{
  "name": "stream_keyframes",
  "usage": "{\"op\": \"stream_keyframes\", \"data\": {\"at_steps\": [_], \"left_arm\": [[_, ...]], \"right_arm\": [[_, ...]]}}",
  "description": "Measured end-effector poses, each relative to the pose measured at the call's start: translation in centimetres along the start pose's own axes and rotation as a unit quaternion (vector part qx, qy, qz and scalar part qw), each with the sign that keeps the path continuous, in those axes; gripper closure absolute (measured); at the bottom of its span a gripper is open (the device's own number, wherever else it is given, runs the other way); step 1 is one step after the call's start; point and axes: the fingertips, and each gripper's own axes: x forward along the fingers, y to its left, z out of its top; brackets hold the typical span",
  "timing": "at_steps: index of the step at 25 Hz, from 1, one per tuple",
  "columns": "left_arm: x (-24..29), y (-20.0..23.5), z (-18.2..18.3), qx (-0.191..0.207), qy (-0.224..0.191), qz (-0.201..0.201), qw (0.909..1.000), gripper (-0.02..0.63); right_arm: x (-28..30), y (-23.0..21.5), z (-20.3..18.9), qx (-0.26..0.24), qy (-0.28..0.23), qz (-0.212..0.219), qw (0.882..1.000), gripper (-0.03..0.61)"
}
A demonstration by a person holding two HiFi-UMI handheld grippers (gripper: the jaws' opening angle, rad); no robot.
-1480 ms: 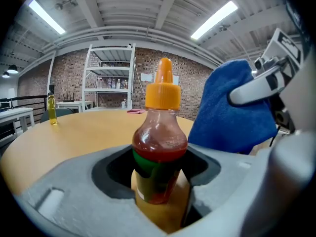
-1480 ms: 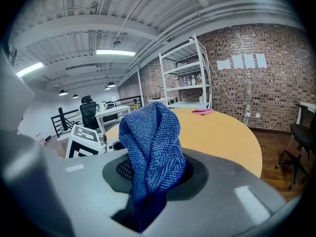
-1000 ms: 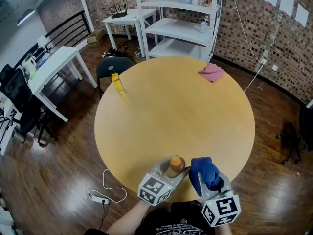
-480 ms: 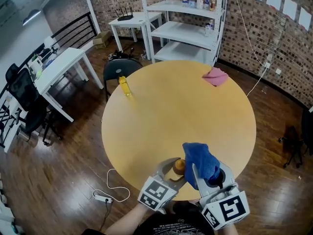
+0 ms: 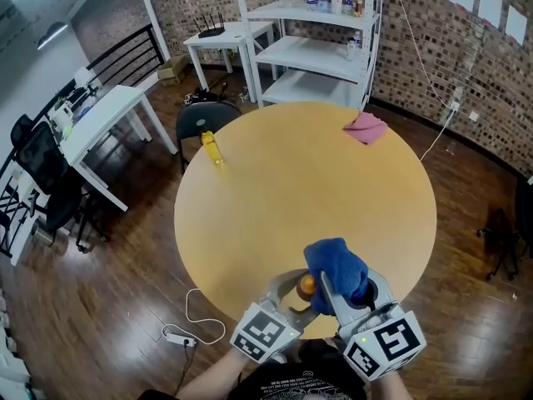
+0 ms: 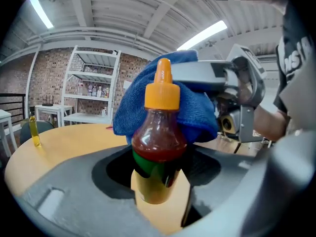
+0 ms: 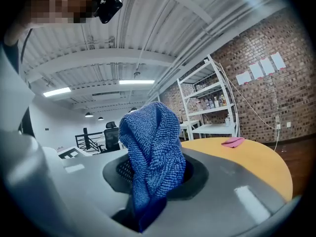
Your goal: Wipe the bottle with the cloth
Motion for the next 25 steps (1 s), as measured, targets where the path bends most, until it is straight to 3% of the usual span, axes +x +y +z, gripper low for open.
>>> {"op": "stream_keyframes", "data": {"at_steps": [11,25], "left_arm": [[-2.0,-1.6,2.2,0.004,-0.041,-0.046,0.9981,0.337],[-2.8,-0.9,2.6,0.001,-0.051,-0.052,0.9974,0.337]], "right_arm": [[0.9,-2.0,-2.7,0.12,0.021,0.063,0.991,0.469],[1.4,-3.6,-7.4,0.133,0.06,0.021,0.989,0.469]]}}
